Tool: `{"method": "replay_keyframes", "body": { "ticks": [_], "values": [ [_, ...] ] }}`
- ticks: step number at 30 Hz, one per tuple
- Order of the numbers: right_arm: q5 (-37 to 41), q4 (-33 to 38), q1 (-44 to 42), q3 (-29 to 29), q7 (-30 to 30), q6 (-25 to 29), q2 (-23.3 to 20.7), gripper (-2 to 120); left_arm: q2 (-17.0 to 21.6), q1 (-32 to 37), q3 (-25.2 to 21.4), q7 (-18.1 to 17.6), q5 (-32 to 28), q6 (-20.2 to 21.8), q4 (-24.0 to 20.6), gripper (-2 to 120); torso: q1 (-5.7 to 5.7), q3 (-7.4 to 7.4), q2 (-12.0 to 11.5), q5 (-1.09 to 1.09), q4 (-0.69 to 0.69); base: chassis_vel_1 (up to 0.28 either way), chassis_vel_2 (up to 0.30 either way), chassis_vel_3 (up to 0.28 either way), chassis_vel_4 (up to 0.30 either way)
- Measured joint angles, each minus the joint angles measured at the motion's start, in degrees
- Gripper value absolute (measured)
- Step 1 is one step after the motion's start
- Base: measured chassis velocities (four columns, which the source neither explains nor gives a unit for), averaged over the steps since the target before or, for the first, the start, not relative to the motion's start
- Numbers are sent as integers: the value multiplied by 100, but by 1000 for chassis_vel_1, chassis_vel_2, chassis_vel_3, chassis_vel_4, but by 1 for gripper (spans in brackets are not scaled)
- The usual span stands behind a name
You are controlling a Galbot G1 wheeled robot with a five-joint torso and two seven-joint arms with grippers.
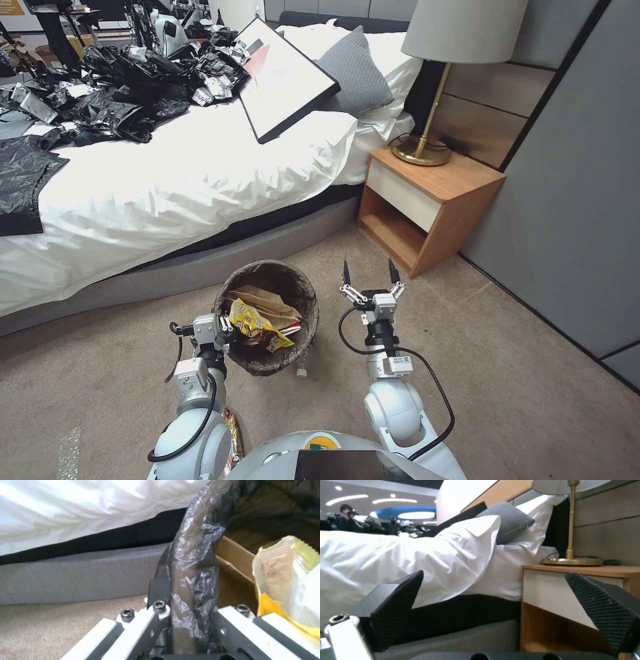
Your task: Pick up the trash bin, then pick up the garbage from the floor and place it into the trash bin.
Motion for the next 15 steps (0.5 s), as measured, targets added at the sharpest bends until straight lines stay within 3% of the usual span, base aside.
{"method": "replay_keyframes", "body": {
  "ticks": [15],
  "values": [
    [2,14,0,130,116,-80,76,100,-1,-24,6,-9,29,-3,0,0,0,0,0,4,2,0,0,0,0]
  ]
}}
